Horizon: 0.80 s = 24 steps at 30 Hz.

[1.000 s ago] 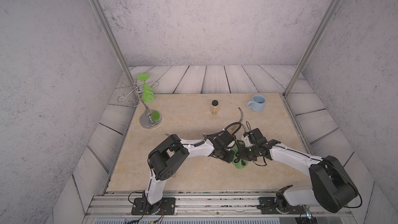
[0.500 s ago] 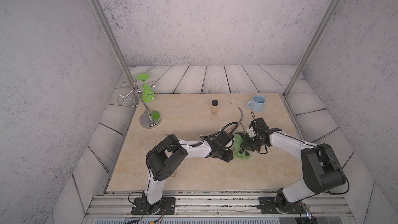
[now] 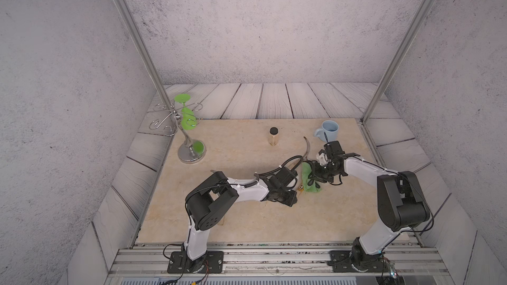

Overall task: Wipe small sickles with rags
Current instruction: Wipe the small sickle at the center of the board.

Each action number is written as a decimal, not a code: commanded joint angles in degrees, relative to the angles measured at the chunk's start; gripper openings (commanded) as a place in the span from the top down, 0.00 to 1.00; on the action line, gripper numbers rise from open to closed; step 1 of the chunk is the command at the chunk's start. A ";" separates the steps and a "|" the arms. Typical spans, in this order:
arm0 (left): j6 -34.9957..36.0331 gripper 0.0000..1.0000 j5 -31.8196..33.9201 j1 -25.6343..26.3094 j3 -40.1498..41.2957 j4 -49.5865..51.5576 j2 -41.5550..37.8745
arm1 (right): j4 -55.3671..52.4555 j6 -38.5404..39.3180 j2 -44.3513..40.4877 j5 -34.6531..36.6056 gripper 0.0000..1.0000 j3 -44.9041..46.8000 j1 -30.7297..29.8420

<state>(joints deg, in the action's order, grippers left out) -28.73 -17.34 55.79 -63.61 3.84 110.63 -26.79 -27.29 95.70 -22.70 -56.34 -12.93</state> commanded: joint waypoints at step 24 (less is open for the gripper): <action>3.13 1.00 -0.41 0.87 -0.93 6.44 -1.05 | -8.89 -6.71 -26.18 3.22 0.78 13.82 -14.87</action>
<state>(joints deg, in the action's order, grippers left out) -26.35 -17.26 56.05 -65.49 9.58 110.48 -27.77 -33.93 75.18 -23.55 -39.42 -28.27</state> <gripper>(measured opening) 0.268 0.219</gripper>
